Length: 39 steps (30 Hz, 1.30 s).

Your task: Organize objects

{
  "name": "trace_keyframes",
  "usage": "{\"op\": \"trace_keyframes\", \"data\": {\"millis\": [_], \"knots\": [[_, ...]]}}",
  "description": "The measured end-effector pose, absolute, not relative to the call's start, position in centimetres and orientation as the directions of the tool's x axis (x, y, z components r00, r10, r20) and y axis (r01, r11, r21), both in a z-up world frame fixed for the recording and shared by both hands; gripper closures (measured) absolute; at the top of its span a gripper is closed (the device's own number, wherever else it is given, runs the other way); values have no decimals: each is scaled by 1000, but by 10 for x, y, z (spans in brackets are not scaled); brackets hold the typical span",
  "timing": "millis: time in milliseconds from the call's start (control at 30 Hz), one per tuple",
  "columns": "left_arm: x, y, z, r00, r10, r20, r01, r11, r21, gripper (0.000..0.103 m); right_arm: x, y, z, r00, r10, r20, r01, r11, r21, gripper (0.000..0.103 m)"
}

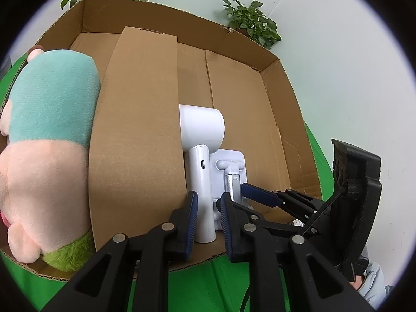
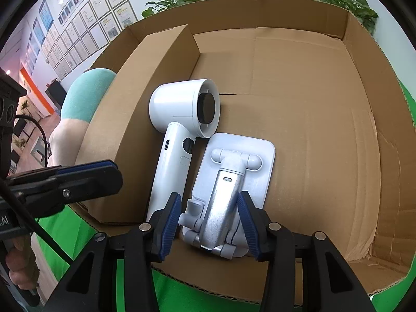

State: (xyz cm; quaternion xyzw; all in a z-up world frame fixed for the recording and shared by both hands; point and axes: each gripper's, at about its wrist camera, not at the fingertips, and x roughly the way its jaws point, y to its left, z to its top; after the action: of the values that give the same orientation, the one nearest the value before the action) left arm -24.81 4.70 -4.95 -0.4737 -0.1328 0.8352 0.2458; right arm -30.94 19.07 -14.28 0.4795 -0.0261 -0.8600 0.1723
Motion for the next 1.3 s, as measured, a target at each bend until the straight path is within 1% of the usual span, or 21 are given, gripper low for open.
{"op": "trace_keyframes", "data": {"millis": [300,433,467,500,533,567,600,633,667,733,800,867,1100,1300], "knots": [[-245,47,-48,-446,521,-728,-290,-853,-434,86,-303,195,-143,-492,-334,-804,289,-934,211,58],[-242,48,-44,-471,497,-729,-297,-867,-400,86,-300,201,-144,-492,-364,-791,300,-924,239,58],[-240,48,-42,-482,488,-728,-301,-872,-386,86,-297,202,-143,-499,-348,-794,289,-930,226,58],[-238,49,-40,-499,475,-724,-306,-879,-366,85,-294,202,-140,-514,-327,-793,281,-938,204,52],[-236,50,-37,-517,463,-720,-312,-885,-345,81,-292,203,-137,-527,-318,-788,280,-941,192,47],[-231,51,-31,-553,440,-708,-319,-897,-308,72,-286,205,-132,-548,-310,-777,279,-943,180,30],[-228,52,-28,-576,423,-700,-319,-904,-283,66,-281,206,-127,-574,-298,-762,273,-948,165,11],[-222,54,-22,-627,383,-678,-312,-921,-232,50,-275,208,-122,-601,-284,-747,264,-953,149,4],[-216,55,-17,-668,352,-655,-303,-933,-193,34,-269,210,-117,-629,-269,-729,253,-958,135,1],[-206,56,-9,-740,288,-608,-269,-955,-126,20,-254,216,-108,-675,-241,-697,232,-967,110,1],[-198,57,-5,-772,269,-576,-260,-960,-100,20,-242,222,-104,-694,-218,-686,216,-972,90,1],[-193,59,-3,-782,261,-566,-258,-962,-88,20,-232,228,-102,-705,-210,-677,204,-975,89,1],[-191,61,-8,-768,245,-592,-243,-966,-85,20,-205,246,-95,-731,-200,-652,166,-979,115,1],[-186,65,-12,-762,240,-602,-240,-967,-82,20,-194,255,-99,-724,-210,-657,169,-977,126,1]]}}
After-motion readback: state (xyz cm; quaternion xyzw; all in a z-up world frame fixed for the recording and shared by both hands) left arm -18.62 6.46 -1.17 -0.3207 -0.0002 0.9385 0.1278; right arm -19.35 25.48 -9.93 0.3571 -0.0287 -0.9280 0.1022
